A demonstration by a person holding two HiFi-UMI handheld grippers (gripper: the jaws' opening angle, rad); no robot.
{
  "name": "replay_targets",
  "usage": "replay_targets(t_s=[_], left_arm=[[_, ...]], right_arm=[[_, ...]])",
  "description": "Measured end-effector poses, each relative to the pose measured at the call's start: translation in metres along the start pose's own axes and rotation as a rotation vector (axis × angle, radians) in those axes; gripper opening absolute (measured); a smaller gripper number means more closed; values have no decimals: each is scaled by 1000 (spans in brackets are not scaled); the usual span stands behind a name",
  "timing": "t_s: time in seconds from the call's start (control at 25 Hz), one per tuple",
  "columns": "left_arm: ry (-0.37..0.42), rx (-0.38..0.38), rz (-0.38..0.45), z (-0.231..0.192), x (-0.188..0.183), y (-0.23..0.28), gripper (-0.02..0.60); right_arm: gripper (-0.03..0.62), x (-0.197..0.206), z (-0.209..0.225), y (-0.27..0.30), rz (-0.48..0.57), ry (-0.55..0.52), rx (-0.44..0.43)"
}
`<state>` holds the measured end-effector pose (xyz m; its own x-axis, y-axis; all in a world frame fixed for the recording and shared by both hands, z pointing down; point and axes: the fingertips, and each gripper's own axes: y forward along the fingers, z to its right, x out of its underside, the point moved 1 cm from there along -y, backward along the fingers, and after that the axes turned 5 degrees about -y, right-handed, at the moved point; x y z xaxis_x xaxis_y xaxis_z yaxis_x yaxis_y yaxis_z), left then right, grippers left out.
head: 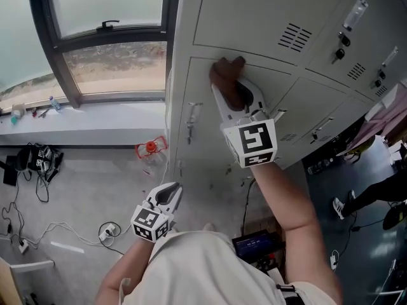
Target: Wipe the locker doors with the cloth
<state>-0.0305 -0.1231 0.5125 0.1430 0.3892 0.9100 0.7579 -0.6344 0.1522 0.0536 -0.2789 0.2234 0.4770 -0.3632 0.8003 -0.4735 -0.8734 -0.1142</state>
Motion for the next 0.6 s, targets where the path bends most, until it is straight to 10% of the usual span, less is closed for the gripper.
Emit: replay_targets(t_s=[0.24, 0.6], left_arm=[[-21, -54, 15, -9, 3, -14, 41], [-25, -58, 15, -3, 4, -6, 41]], right_arm=[[123, -31, -48, 31, 63, -52, -86], [123, 0, -91, 26, 0, -455, -228]])
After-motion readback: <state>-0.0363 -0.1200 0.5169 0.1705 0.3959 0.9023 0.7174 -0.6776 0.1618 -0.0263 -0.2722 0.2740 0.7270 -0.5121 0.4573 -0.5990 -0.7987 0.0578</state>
